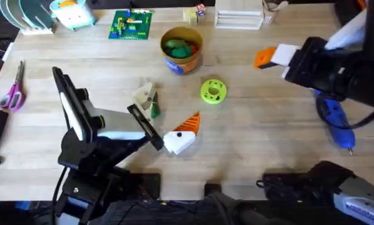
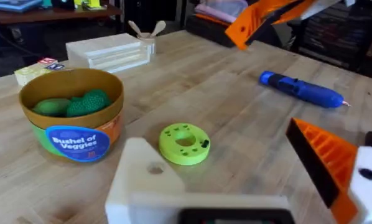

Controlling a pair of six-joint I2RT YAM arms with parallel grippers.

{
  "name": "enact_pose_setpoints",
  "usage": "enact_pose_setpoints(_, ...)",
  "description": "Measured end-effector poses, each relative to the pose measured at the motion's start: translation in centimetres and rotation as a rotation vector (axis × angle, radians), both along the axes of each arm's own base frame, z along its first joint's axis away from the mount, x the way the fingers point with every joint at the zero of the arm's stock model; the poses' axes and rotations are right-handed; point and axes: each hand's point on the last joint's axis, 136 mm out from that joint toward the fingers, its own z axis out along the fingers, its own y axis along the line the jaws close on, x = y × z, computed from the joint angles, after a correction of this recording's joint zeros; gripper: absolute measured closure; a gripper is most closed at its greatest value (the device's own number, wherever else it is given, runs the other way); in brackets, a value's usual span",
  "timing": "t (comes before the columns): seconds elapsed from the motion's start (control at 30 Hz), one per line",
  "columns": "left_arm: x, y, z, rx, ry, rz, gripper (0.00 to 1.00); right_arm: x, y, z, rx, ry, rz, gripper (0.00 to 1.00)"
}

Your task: Pick up the gripper from the table and insert it into the empty holder that is missing its gripper. Then pick up a screw, insert it into the mounting hole, and use the screwdriver to tighten it. Finally, clean up the table by picking up the vegetable and placing it into the bucket.

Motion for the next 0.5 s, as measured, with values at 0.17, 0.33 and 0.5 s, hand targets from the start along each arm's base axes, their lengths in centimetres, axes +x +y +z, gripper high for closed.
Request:
enact_pose_setpoints(0.17,0.0,0.0,0.0,0.0,0.0,0.0,0.008,0.6,6.0,-2.3,0.188,-0.003,0.316,0.992)
enact_pose_setpoints(0.33,0.0,0.0,0.0,0.0,0.0,0.0,0.007,-0.7,10.6,-4.8,0.347,0.095,0.579,0.992)
enact_pose_setpoints(0.5,0.0,0.0,0.0,0.0,0.0,0.0,0.008,-0.9,14.9,-4.5,0.516,0.112,0.824,0.992)
